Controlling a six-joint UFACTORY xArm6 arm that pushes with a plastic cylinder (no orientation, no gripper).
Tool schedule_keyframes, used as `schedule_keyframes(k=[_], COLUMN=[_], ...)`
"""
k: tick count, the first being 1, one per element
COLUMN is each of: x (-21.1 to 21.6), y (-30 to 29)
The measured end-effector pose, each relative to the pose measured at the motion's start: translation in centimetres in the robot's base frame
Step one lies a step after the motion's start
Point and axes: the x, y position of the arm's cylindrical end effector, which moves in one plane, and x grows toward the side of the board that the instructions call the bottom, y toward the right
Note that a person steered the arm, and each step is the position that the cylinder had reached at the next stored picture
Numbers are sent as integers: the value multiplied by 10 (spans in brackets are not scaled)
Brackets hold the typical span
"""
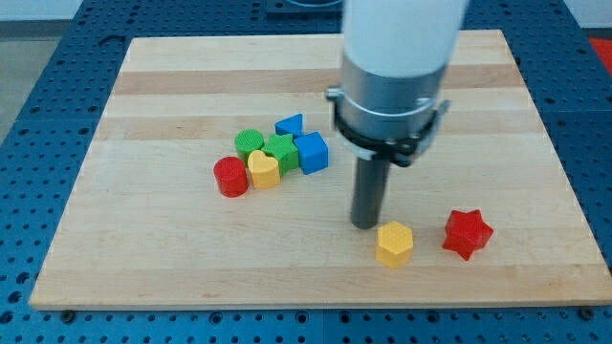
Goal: Point your towards red circle
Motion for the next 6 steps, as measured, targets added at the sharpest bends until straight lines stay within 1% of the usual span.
schedule_keyframes(k=[2, 6], x=[-2, -2], y=[-62, -122])
